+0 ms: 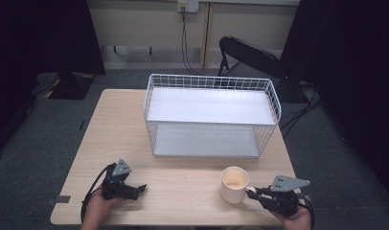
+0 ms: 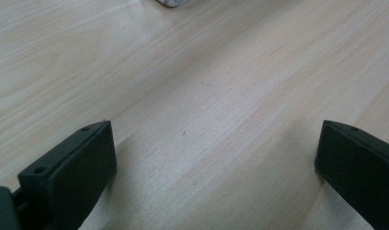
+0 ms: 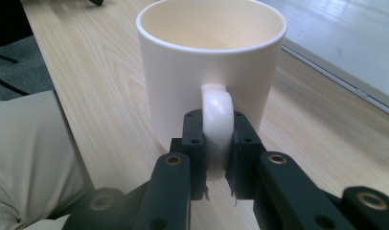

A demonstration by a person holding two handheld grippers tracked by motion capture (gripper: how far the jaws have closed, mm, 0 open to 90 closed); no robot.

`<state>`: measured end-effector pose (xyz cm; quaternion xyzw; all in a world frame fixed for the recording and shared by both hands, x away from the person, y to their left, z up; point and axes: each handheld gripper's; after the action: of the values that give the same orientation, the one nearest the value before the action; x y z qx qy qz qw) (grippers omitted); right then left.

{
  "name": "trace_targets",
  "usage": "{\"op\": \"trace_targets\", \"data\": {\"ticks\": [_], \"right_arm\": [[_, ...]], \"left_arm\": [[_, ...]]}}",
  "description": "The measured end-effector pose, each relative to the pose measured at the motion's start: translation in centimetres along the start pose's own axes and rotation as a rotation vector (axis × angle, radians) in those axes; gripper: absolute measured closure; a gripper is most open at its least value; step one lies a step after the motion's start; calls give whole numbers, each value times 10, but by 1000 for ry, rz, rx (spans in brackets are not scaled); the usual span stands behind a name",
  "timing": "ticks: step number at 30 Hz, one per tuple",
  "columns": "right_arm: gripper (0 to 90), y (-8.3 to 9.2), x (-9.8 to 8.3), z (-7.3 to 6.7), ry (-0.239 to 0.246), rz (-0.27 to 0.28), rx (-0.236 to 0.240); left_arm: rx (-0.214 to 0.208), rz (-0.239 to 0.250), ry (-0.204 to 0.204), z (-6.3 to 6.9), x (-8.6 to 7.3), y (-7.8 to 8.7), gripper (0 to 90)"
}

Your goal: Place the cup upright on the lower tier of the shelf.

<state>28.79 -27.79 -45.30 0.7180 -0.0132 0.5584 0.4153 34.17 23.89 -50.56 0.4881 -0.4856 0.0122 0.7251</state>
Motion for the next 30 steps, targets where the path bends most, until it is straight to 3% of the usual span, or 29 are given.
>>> {"op": "trace_targets", "data": {"ticks": [14,30], "right_arm": [[804,8,4,6,-20,51,-42],[804,0,24,16,-33,78,-76]], "left_arm": [[0,0,1,0,0,0,0],[0,0,0,0,0,0,0]]}}
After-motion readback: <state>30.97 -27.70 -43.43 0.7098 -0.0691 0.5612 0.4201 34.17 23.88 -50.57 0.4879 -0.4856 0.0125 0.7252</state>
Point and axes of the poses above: each handheld gripper's, and its own axes: y roughly backward along the jaws, x roughly out of its top, z roughly to its right, and after that the axes turned 3 degrees about -x, right-handed
